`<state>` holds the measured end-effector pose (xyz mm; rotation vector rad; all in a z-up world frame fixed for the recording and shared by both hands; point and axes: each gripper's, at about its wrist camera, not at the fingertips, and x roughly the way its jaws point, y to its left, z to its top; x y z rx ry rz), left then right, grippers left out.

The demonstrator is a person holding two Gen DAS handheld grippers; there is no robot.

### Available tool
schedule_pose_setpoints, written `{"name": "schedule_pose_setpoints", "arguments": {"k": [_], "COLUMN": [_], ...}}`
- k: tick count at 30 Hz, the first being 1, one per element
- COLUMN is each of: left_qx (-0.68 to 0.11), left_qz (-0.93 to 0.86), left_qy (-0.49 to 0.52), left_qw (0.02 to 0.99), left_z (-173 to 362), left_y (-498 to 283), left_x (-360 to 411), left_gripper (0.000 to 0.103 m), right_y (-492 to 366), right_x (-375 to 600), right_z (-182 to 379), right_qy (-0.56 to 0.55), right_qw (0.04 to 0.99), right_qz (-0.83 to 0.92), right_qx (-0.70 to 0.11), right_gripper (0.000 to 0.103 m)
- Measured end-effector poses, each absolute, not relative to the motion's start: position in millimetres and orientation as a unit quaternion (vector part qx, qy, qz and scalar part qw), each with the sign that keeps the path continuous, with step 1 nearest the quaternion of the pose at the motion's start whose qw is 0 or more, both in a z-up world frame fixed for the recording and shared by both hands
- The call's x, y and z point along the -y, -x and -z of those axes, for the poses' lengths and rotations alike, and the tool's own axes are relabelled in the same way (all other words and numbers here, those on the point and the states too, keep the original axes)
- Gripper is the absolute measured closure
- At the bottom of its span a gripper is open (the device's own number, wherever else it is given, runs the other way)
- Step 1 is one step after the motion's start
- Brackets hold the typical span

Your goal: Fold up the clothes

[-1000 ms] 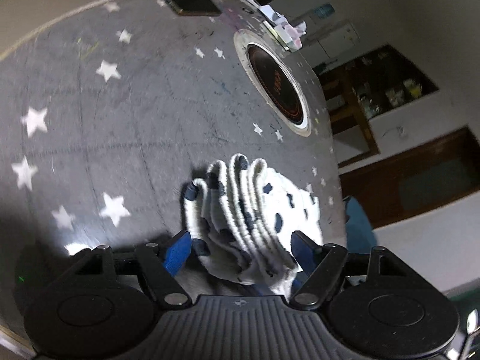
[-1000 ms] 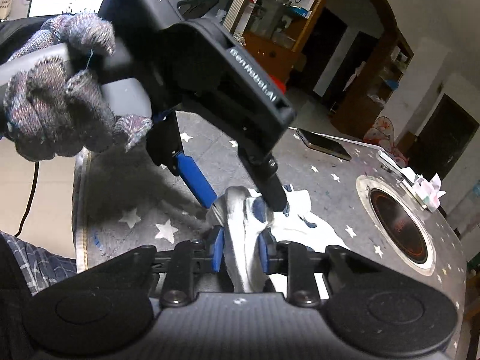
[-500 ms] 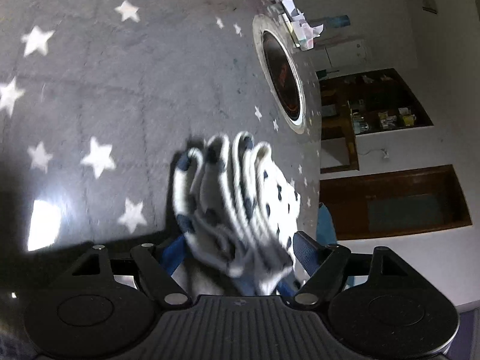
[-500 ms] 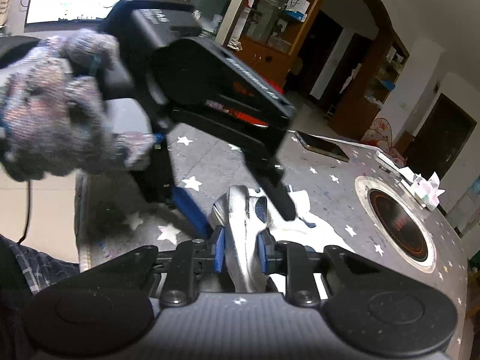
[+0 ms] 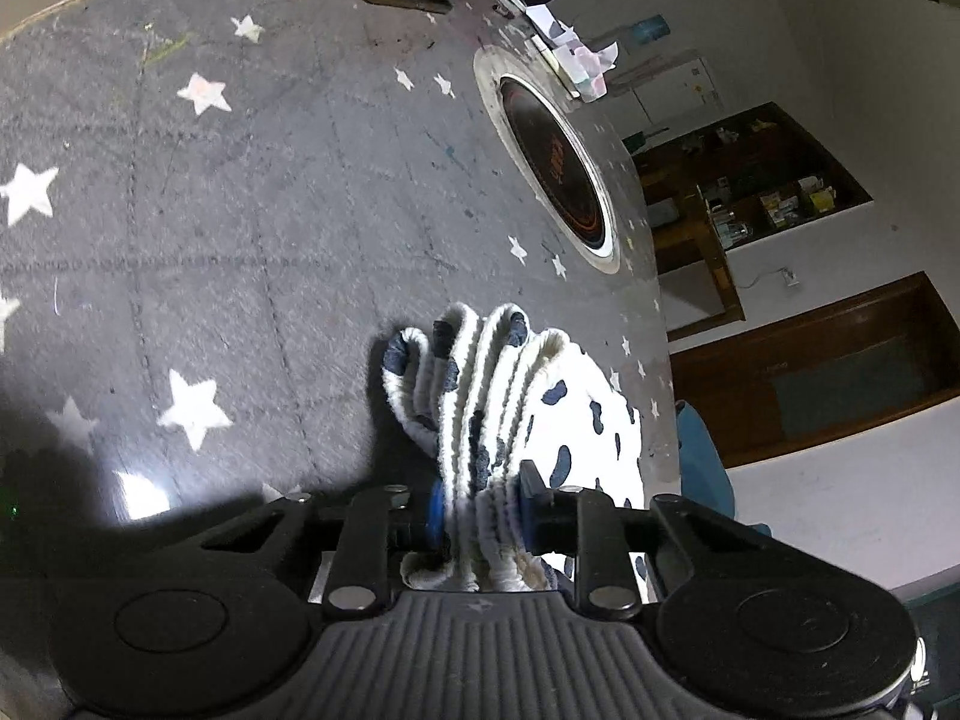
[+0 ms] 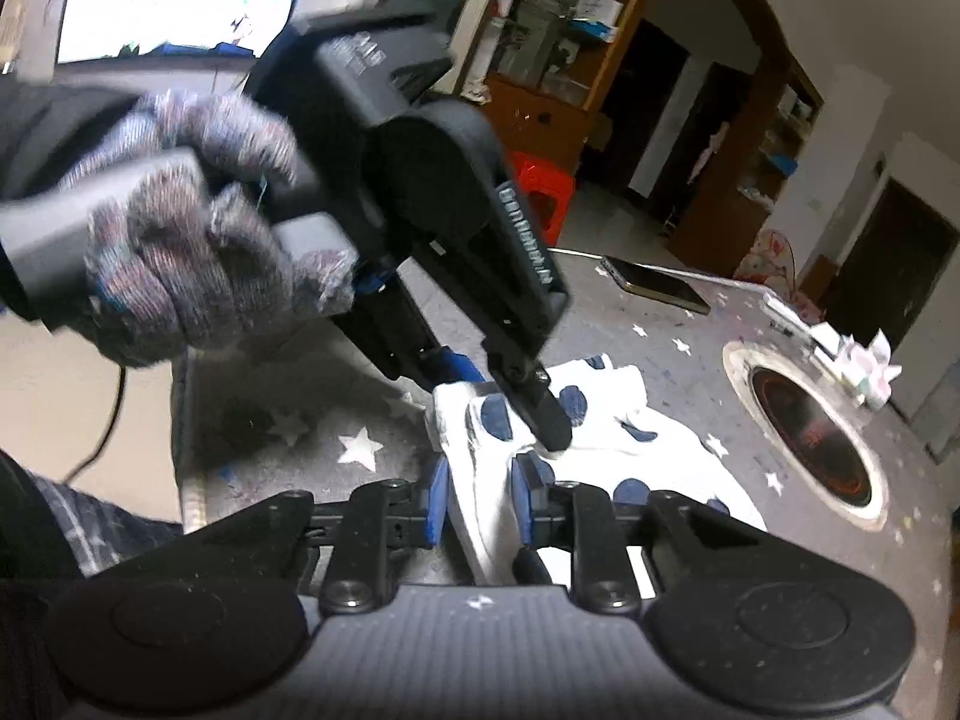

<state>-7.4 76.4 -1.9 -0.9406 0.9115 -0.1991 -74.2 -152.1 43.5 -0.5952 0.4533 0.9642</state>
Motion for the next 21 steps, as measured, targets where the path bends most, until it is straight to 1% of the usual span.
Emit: {"name": "schedule_pose_setpoints", "arguments": {"k": [5, 10, 13, 16, 18, 19, 21], "left_qx": [-0.420, -0.419, -0.419, -0.419, -0.418, -0.418, -0.418], "left_qz": [0.088, 0.082, 0.078, 0.076, 0.073, 0.072, 0.070], "left_qy": [0.418, 0.404, 0.394, 0.387, 0.382, 0.379, 0.372], "left_qw": [0.801, 0.809, 0.814, 0.818, 0.821, 0.823, 0.826], "left_z": [-1, -3, -4, -5, -5, -6, -6], "left_y": [5, 1, -1, -3, -4, -5, -7], "left_x": [-76, -75, -74, -74, -74, -73, -73], "left_gripper": [0.078, 0.078, 0.078, 0.078, 0.077, 0.077, 0.077], "right_y": [59, 20, -5, -27, -37, -41, -49], "right_x": [181, 228, 250, 272, 282, 287, 296], "right_z": [-52, -49, -40, -31, -26, -23, -17], "right_qy": [0.215, 0.158, 0.130, 0.093, 0.061, 0.044, 0.012], "right_qw": [0.840, 0.882, 0.900, 0.910, 0.909, 0.909, 0.906], "right_qz": [-0.432, -0.339, -0.281, -0.240, -0.232, -0.229, -0.223], "right_qx": [-0.247, -0.287, -0.306, -0.325, -0.339, -0.346, -0.359], "right_gripper": [0.081, 0.081, 0.077, 0.077, 0.074, 0.070, 0.070]}}
